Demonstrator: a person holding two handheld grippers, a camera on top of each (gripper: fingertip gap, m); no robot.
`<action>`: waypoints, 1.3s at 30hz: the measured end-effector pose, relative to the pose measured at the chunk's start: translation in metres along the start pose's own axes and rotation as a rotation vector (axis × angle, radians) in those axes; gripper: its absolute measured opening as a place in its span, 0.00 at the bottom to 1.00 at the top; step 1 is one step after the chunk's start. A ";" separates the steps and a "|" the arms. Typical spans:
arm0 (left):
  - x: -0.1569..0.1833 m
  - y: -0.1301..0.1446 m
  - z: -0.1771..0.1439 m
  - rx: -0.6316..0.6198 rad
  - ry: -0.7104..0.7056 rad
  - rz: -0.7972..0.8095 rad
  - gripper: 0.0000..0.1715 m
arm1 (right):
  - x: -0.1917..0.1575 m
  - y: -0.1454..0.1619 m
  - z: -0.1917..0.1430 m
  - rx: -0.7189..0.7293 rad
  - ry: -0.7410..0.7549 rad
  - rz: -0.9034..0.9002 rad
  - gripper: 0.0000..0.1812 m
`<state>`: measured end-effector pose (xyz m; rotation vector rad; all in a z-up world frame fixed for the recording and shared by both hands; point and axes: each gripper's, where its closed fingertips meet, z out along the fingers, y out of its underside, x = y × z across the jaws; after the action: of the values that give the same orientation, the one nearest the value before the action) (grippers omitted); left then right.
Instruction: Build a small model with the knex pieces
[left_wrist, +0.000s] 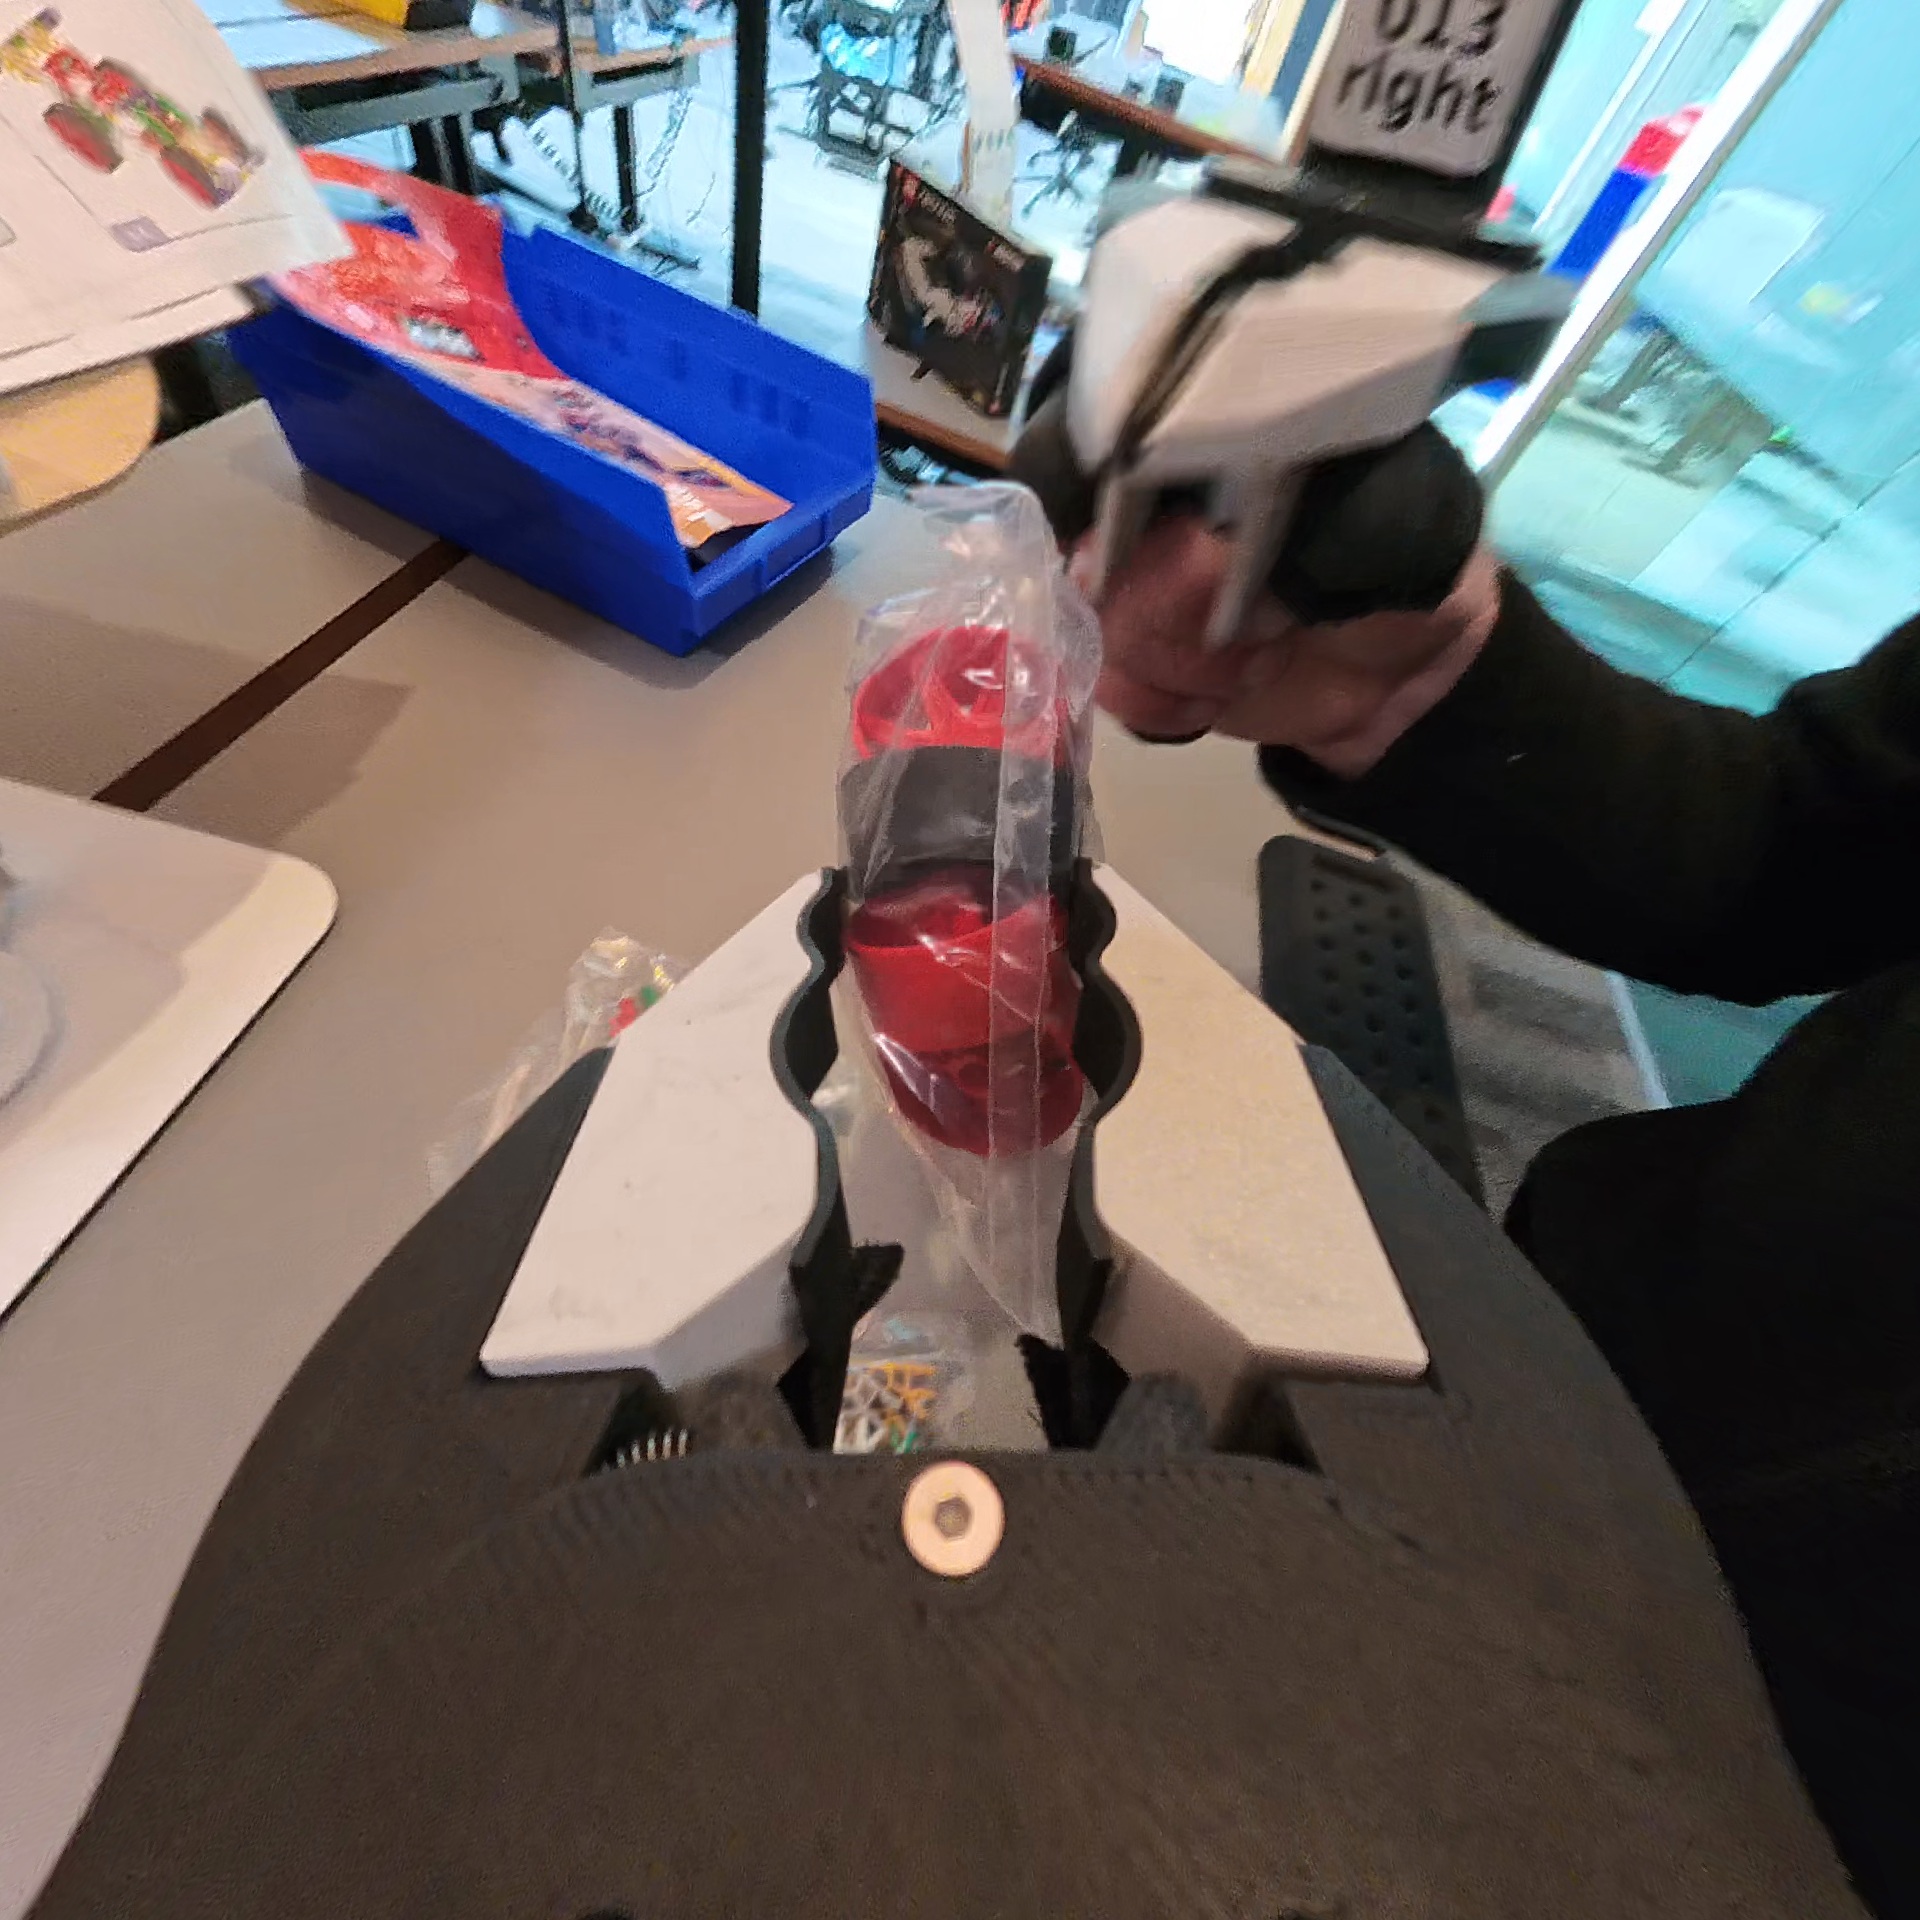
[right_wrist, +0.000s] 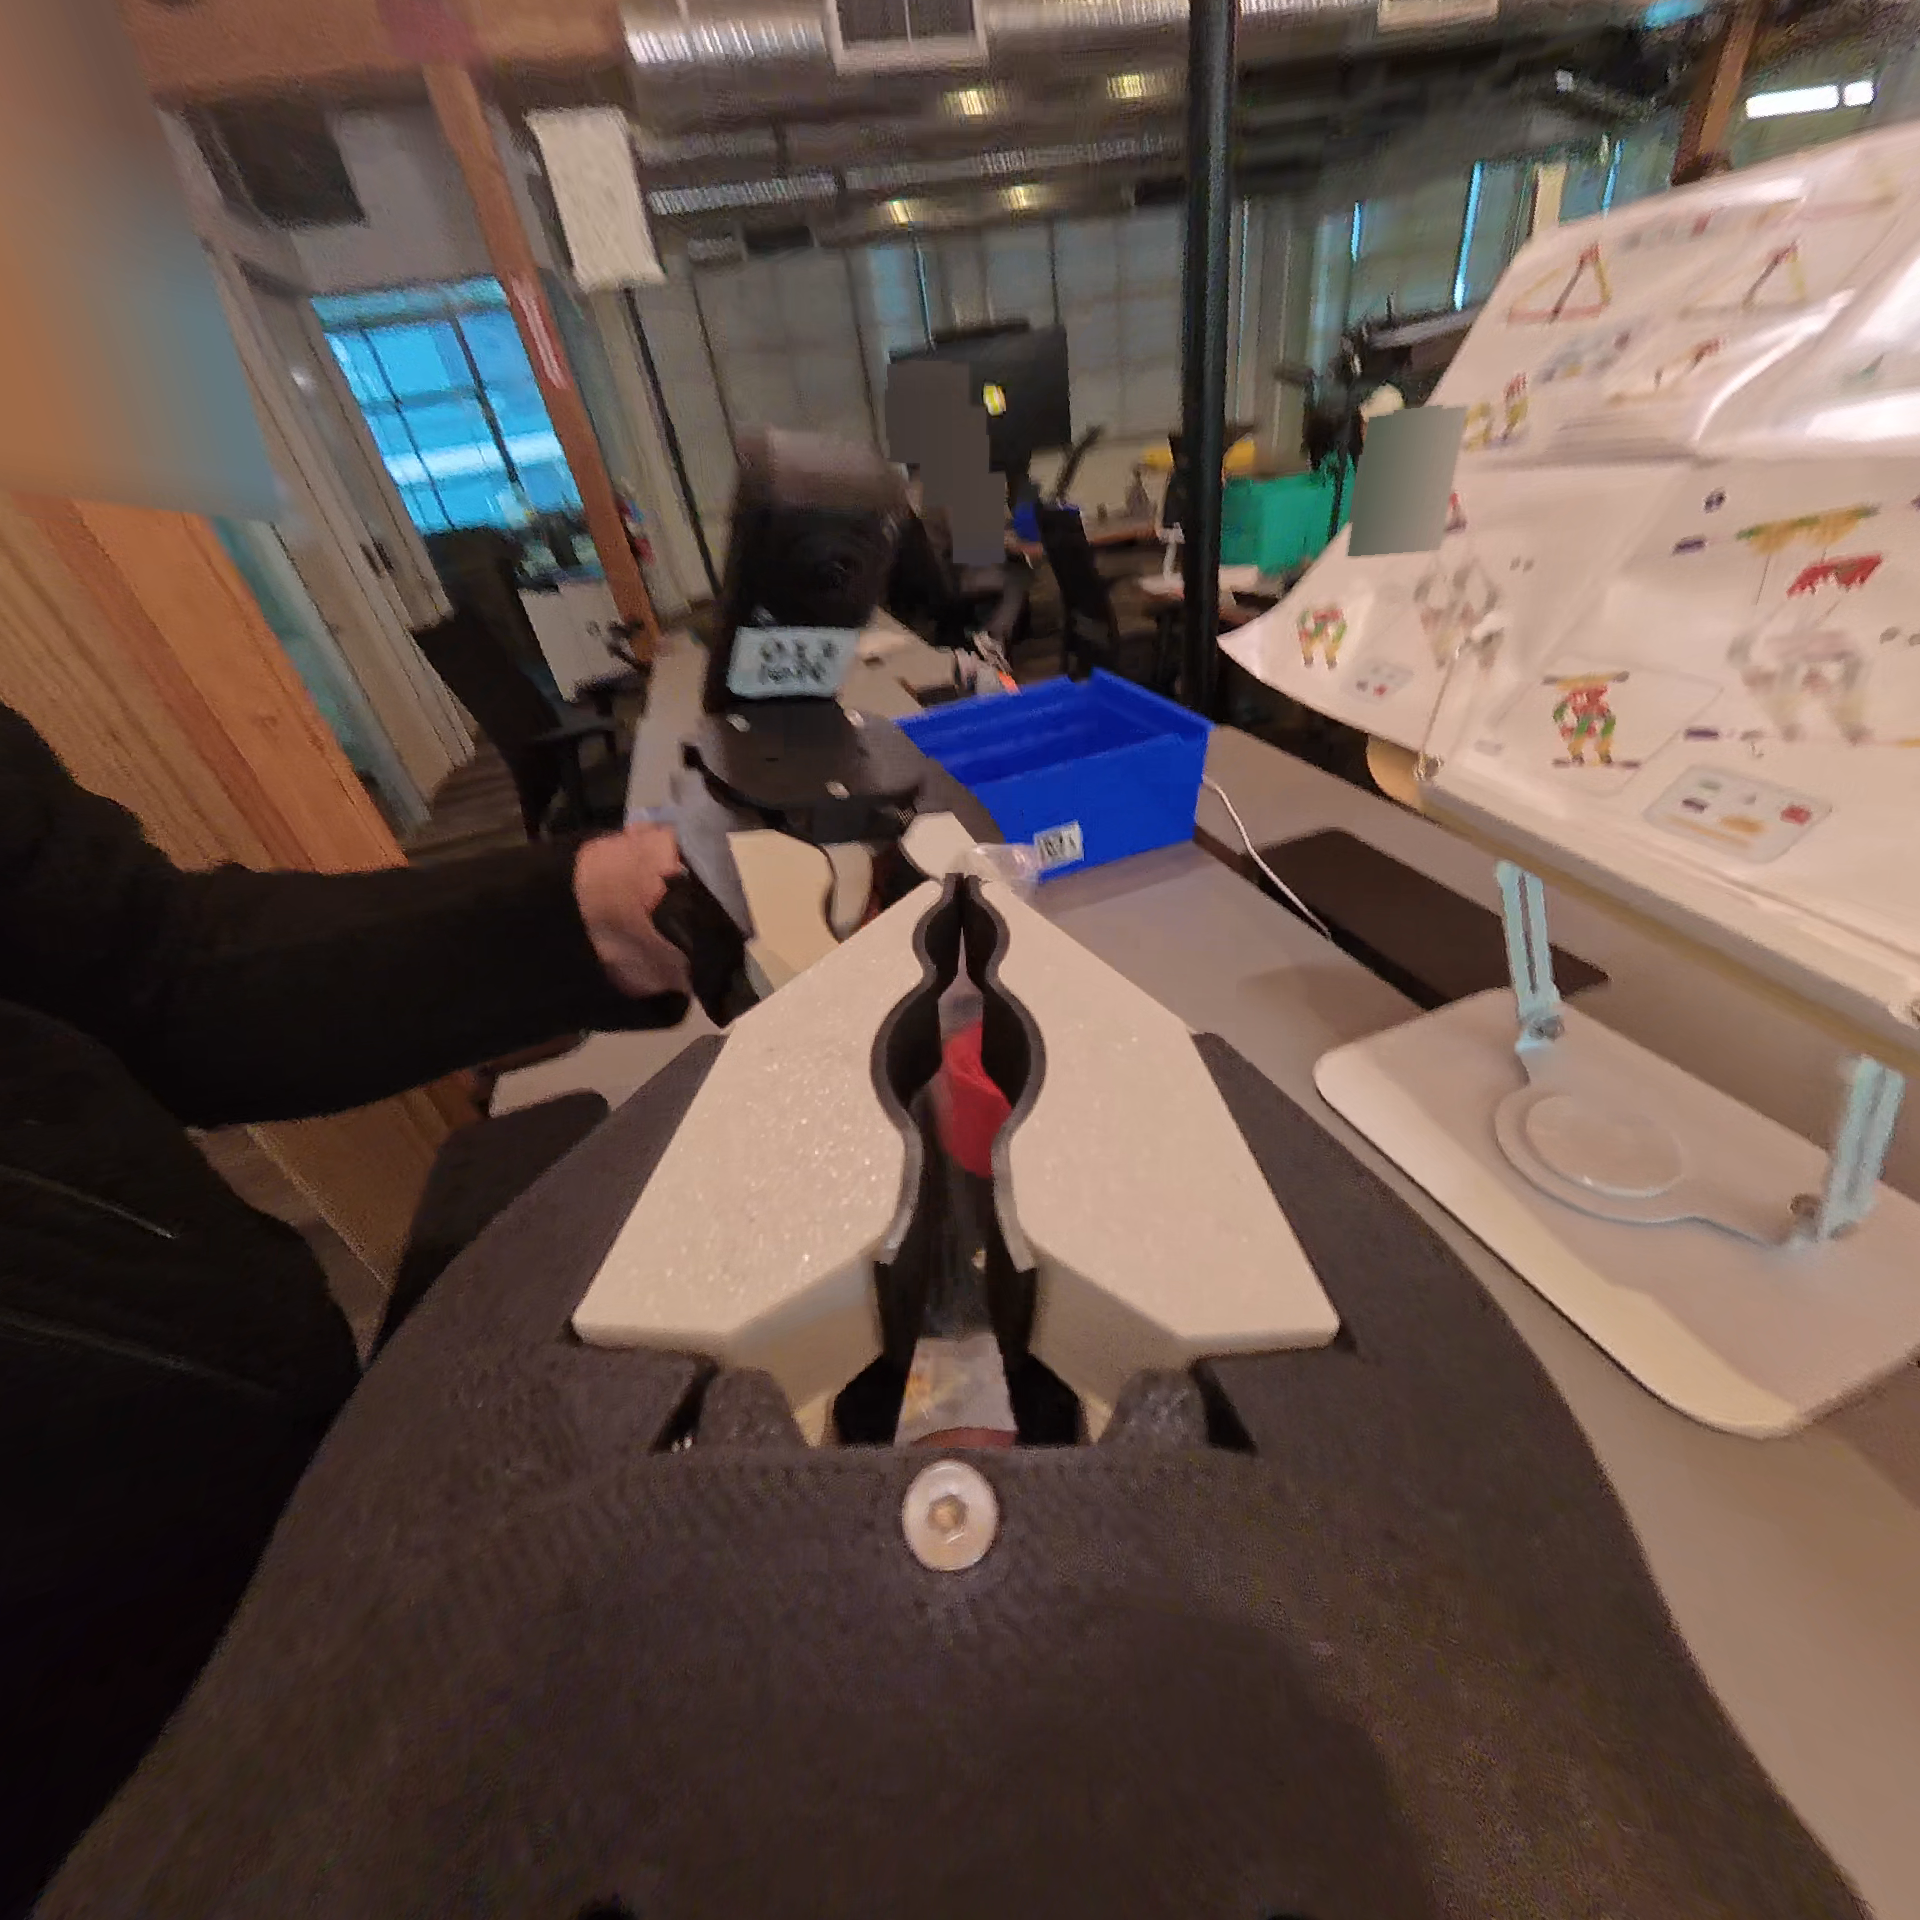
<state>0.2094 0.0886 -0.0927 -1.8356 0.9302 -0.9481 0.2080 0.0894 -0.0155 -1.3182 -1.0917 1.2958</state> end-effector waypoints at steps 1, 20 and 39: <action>-0.005 0.006 0.000 -0.028 -0.033 0.013 0.24 | 0.000 -0.007 -0.005 0.037 -0.011 0.021 0.00; 0.018 0.007 0.022 0.179 0.218 -0.311 0.28 | 0.017 0.066 -0.048 0.009 -0.034 0.416 0.17; -0.074 0.221 -0.186 -0.376 -0.589 -0.384 0.49 | 0.083 0.222 -0.118 -0.381 0.340 0.741 0.04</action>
<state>-0.0345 0.0093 -0.2446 -2.4835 0.4082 -0.3998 0.3242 0.1345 -0.2494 -2.2785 -0.6335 1.3250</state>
